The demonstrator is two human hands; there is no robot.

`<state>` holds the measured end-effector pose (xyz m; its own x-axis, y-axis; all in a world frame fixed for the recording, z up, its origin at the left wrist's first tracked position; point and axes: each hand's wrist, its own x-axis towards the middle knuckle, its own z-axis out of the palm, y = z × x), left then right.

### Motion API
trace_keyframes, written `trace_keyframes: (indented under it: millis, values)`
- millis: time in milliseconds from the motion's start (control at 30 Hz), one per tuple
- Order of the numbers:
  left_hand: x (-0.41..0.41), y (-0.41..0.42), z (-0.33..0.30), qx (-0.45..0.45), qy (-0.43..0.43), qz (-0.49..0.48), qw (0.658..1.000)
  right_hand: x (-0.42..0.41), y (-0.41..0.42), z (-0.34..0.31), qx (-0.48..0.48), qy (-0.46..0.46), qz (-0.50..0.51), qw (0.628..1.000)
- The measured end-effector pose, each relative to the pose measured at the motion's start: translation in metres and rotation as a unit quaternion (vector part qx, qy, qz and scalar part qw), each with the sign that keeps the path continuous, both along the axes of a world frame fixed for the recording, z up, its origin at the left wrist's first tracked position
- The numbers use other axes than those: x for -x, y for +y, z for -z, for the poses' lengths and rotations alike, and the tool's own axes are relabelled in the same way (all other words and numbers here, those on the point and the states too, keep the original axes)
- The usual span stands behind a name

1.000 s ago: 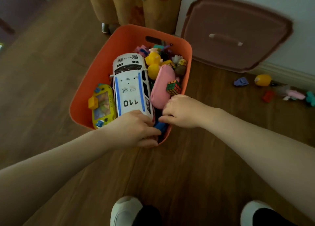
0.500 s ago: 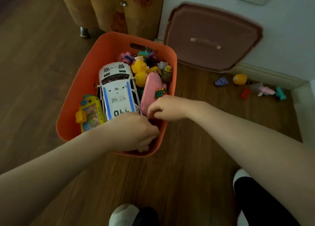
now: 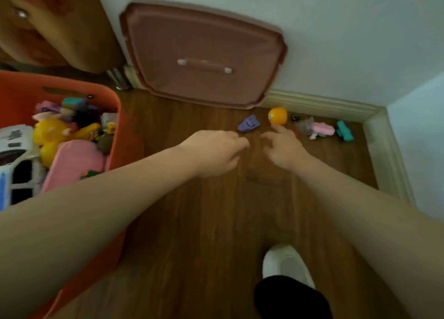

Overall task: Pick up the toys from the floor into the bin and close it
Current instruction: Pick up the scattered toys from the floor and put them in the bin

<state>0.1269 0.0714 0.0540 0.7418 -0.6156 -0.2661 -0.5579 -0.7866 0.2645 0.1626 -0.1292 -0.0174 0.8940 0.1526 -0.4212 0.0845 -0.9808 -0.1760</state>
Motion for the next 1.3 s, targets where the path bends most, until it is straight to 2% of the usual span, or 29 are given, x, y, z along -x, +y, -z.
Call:
trace_keyframes:
  millis: [100,200,333,433,533,600,733,867,967,1033,1133,1233,1300]
  values:
    - [-0.042,-0.042,0.029,-0.048,0.072,-0.029,0.996,-0.031,-0.061,0.021,0.043,0.044,0.045,0.997]
    - [-0.071,-0.067,0.059,-0.087,0.136,-0.103,0.982,-0.059,-0.107,0.034,0.028,0.053,0.076,0.995]
    - [-0.098,-0.093,0.096,-0.111,0.167,-0.189,0.961,-0.082,-0.149,0.049,0.009,0.04,0.1,0.994]
    - [-0.121,-0.112,0.119,-0.104,0.168,-0.208,0.958,-0.103,-0.162,0.071,-0.002,0.019,0.062,0.998]
    - [-0.145,-0.141,0.137,-0.103,0.133,-0.142,0.976,-0.123,-0.16,0.093,-0.021,0.015,0.026,0.999]
    - [-0.154,-0.158,0.14,-0.127,0.075,-0.074,0.986,-0.127,-0.152,0.099,-0.005,0.007,-0.005,1.0]
    - [-0.173,-0.18,0.14,-0.233,-0.062,0.041,0.97,-0.127,-0.138,0.1,0.002,-0.008,0.008,1.0]
    - [-0.186,-0.19,0.144,-0.263,-0.08,0.091,0.957,-0.126,-0.13,0.1,0.021,-0.008,-0.022,1.0]
    - [-0.183,-0.187,0.149,-0.291,-0.032,0.054,0.955,-0.128,-0.133,0.098,0.014,0.005,-0.038,0.999]
    - [-0.18,-0.177,0.15,-0.26,0.026,-0.004,0.965,-0.127,-0.136,0.096,0.022,0.005,-0.046,0.999]
    - [-0.179,-0.157,0.144,-0.168,0.104,-0.111,0.974,-0.124,-0.138,0.097,0.012,0.015,-0.025,1.0]
    - [-0.177,-0.13,0.143,-0.077,0.106,-0.18,0.975,-0.12,-0.145,0.096,-0.029,0.026,-0.003,0.999]
    - [-0.172,-0.116,0.142,-0.066,0.112,-0.211,0.969,-0.115,-0.152,0.094,-0.049,0.045,-0.013,0.998]
